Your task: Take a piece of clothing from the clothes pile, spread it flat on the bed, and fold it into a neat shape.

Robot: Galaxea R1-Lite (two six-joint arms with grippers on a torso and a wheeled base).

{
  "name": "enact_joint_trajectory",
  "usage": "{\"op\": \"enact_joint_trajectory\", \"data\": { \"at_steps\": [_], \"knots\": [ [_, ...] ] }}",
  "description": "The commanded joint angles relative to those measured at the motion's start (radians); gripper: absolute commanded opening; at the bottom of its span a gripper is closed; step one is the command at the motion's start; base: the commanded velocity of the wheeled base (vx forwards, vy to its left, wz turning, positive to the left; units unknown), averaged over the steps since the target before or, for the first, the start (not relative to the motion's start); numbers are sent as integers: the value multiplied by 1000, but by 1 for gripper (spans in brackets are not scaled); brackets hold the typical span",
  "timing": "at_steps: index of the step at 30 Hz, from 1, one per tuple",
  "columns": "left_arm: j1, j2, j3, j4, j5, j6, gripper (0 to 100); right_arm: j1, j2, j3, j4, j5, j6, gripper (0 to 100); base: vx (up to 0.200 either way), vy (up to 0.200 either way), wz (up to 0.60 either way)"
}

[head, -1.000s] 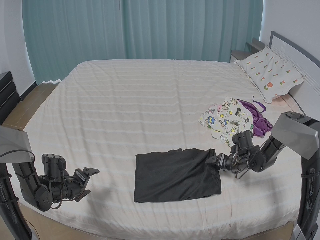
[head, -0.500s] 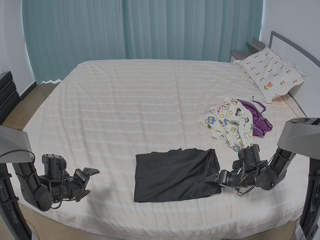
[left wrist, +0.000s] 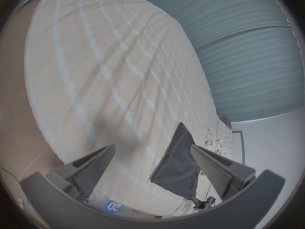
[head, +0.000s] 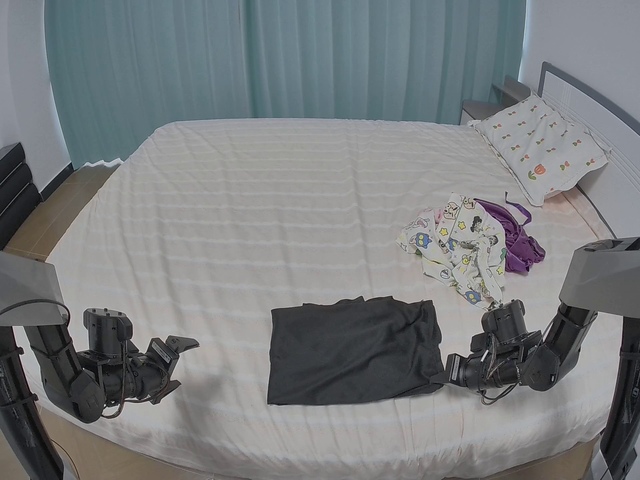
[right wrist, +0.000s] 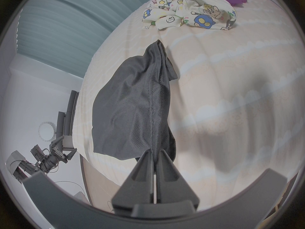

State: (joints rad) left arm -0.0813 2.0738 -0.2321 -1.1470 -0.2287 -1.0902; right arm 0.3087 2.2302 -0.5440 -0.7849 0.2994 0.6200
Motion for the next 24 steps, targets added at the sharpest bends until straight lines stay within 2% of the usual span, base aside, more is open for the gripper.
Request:
{"op": "enact_joint_trajectory", "data": {
  "at_steps": [1, 6, 11, 19, 20, 24],
  "knots": [
    [0, 0, 2, 0, 0, 0, 100, 1, 0, 35, -34, -5, -3, 0, 0, 0, 0],
    [0, 0, 4, 0, 0, 0, 100, 1, -3, 81, -93, -28, -9, 0, 0, 0, 0],
    [0, 0, 4, -2, 0, 0, 100, 3, 5, 101, -93, -69, -31, 0, 0, 0, 0],
    [0, 0, 5, -2, 0, 3, 100, 15, 11, 111, -97, -74, -34, 0, 0, 0, 0],
    [0, 0, 7, -2, 0, 4, 100, 18, 11, 110, -99, -77, -32, 100, 0, 0, 0],
    [0, -1, 8, -2, -1, 4, 100, 12, -12, 113, -100, -80, -14, 100, 0, 0, 0]
  ]
}}
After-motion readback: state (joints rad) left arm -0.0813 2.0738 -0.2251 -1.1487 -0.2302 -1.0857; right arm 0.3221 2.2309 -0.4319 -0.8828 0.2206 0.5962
